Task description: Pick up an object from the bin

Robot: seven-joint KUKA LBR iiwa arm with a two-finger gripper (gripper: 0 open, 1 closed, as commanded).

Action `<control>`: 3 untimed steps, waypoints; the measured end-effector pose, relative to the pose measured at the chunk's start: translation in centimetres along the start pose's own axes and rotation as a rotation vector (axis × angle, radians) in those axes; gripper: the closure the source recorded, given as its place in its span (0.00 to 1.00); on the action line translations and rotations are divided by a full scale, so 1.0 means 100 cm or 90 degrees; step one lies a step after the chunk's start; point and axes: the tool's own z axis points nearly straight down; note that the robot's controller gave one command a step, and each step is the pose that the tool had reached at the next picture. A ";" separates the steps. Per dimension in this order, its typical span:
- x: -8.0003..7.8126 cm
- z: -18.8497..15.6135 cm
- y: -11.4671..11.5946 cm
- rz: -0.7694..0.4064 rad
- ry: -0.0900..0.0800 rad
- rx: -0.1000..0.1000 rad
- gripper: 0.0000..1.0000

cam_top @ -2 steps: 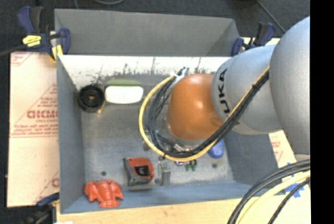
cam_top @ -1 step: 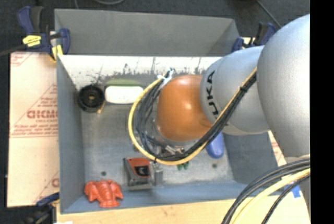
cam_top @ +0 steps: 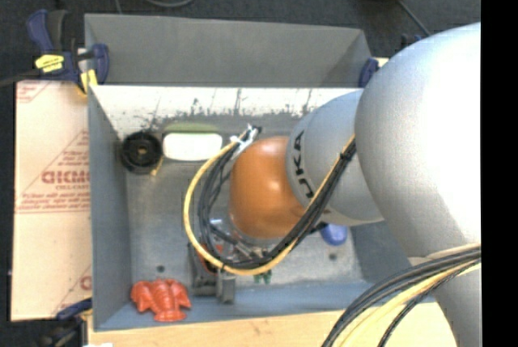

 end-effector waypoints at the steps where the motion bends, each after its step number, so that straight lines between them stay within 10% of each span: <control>1: 0.000 0.000 0.000 0.000 0.000 0.000 1.00; 2: -0.027 -0.100 0.002 -0.023 0.002 -0.002 1.00; 3: -0.027 -0.100 0.002 -0.023 0.002 -0.002 1.00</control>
Offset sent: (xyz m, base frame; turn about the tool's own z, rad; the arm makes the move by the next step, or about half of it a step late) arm 0.0267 0.0062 0.1013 -0.0382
